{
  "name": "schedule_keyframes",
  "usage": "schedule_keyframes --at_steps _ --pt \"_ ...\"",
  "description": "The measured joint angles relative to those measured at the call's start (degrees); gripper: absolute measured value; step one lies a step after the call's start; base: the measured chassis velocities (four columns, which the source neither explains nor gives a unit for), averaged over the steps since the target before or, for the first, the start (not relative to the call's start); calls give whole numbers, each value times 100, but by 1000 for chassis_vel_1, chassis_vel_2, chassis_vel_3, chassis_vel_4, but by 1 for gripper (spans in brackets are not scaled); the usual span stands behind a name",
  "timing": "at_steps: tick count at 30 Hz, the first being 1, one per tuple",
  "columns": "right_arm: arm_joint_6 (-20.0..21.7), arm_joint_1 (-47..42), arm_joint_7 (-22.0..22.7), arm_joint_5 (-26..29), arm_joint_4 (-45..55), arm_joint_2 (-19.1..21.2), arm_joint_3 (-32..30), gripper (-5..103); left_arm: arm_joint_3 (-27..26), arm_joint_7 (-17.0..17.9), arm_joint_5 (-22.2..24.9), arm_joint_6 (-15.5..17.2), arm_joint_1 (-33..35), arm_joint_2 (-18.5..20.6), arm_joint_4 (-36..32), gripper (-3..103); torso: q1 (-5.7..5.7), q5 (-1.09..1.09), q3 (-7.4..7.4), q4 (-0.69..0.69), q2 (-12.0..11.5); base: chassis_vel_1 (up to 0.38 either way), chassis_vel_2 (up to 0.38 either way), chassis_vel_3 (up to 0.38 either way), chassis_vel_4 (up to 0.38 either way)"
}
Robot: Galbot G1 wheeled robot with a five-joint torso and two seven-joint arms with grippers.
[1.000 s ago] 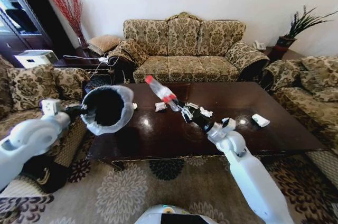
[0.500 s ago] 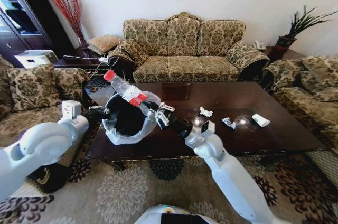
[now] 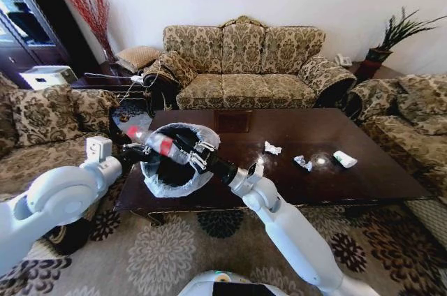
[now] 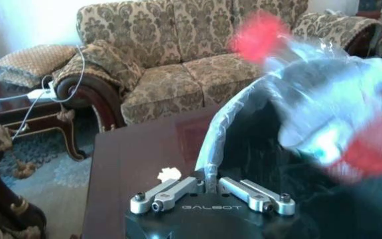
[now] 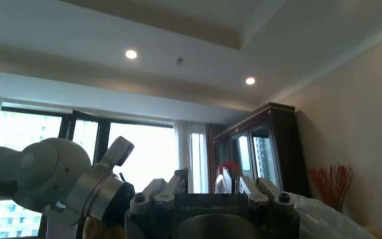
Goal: Move to the front of the table and place the trash on the table into the trash bin.
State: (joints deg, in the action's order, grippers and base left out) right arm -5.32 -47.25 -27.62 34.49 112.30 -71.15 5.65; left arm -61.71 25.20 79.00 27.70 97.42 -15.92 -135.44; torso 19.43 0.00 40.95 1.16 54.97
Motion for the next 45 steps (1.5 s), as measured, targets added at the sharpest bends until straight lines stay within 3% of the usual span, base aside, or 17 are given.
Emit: schedule_keyframes --at_steps 2,4,5,7,10,13,15,16,17,18,20,26,32,38,41,45 --pt "11 -21 24 77 75 16 -52 46 7 0 0 7 21 -52 91 0 0 1 0 0 0 0 0 0 0" --pt "74 -57 74 95 142 16 -82 46 35 4 -1 6 16 -70 162 0 0 1 0 0 0 0 0 0 0" --pt "202 -160 228 99 306 14 -151 57 137 51 -2 -24 -16 -143 385 0 0 -1 0 -1 0 0 0 0 0" --pt "188 -210 304 99 362 13 -179 57 157 61 -2 -35 -24 -173 468 0 0 -2 0 0 0 0 0 0 0" --pt "113 -557 820 146 644 37 -551 73 126 95 23 -122 -38 -393 971 0 0 -2 0 0 0 0 0 0 0" --pt "193 -665 1052 147 670 71 -721 79 68 110 24 -174 -42 -463 1165 0 0 -2 0 -1 0 0 0 0 0" --pt "682 -825 1803 -118 659 154 -896 89 -20 197 23 -305 -80 -601 1476 0 0 1 0 -1 1 0 0 0 0" --pt "1194 -910 2467 -254 642 197 -883 94 -46 273 17 -383 -129 -695 1622 0 0 0 0 0 1 0 0 0 0" --pt "1194 -910 2467 -254 642 197 -883 94 -46 273 17 -383 -129 -695 1622 0 0 0 0 0 1 0 0 0 0" --pt "1441 -948 2829 -138 618 201 -825 98 -55 311 -18 -444 -165 -764 1698 0 0 0 0 -1 1 0 0 0 0" --pt "1624 -977 3349 129 457 107 -640 100 -79 352 -106 -553 -210 -923 1752 0 0 0 0 0 1 0 0 0 0" --pt "1625 -827 3545 134 52 -154 -330 100 -138 278 -217 -629 -224 -1106 1730 0 -1 0 0 1 1 0 0 0 0" --pt "1557 -506 3680 -115 -715 -756 31 100 37 90 -520 -719 -309 -1374 1679 0 -2 -2 -1 1 2 -141 113 116 -103" --pt "1404 -166 3888 -531 -1457 -1114 190 100 70 26 -610 -759 -297 -1422 1697 0 2 -3 2 -2 1 -212 213 201 -229" --pt "1291 108 4357 -702 -2112 -1623 207 100 -8 29 -824 -777 -350 -1309 1816 0 10 1 4 -3 -3 -131 134 125 -89" --pt "1162 116 4412 -800 -2242 -1710 190 100 -139 49 -922 -786 -350 -1212 1900 0 7 1 3 0 -3 -56 52 36 -40"
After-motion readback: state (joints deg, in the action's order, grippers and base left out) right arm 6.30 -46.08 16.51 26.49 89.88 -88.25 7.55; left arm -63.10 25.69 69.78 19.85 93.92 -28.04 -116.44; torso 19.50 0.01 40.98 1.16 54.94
